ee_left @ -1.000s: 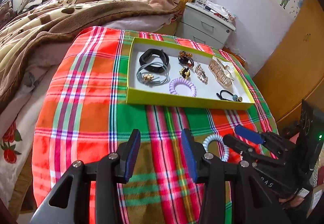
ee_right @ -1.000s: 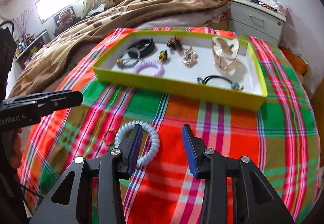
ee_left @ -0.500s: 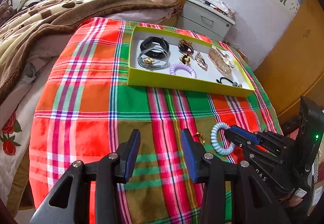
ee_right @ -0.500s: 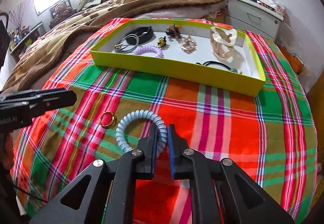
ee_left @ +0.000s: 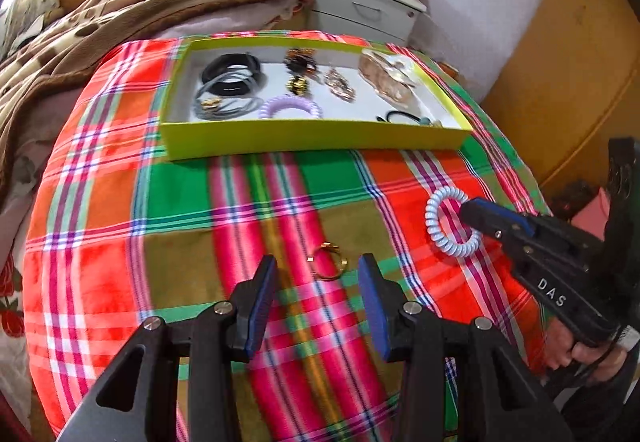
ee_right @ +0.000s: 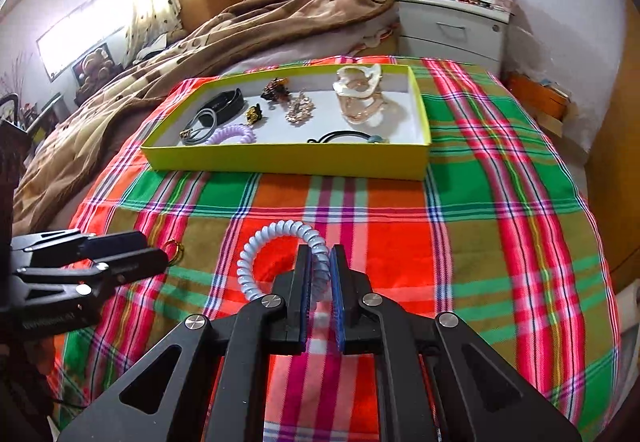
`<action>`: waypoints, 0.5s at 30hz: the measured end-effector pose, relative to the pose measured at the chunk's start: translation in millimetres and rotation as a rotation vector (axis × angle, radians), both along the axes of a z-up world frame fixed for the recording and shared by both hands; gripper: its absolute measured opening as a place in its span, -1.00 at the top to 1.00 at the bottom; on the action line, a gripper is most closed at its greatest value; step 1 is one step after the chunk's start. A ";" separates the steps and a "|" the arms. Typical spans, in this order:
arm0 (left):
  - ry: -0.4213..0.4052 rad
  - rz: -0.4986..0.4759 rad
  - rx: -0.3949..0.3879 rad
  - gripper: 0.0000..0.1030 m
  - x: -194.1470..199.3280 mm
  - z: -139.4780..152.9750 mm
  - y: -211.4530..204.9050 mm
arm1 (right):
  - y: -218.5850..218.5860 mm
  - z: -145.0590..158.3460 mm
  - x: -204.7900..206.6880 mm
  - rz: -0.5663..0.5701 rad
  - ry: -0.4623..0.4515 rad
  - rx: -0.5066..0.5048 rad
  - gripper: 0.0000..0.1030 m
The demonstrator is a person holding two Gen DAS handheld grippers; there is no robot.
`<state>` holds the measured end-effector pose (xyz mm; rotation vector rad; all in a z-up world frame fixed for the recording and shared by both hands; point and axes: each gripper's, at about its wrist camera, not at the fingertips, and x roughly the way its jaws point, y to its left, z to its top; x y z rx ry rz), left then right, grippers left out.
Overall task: Organize jewelry
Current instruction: 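Grasp the light-blue coil hair tie with the right tool, then grasp the gold ring with the left tool while the right holds the blue coil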
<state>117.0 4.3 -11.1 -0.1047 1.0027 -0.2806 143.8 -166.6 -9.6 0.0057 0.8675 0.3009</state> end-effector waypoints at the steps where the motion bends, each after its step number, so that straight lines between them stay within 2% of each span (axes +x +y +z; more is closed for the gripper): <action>1: 0.000 -0.011 0.011 0.15 0.2 -1.1 -3.6 | -1.5 0.3 -0.6 -0.002 -0.001 0.002 0.81; 11: -0.022 -0.015 0.081 0.17 3.9 -5.8 -15.2 | -4.8 5.1 -4.2 -0.004 -0.028 0.019 0.81; 15: -0.036 -0.005 0.125 0.44 3.6 -5.9 -16.2 | -4.0 5.1 -4.5 0.001 -0.030 0.023 0.81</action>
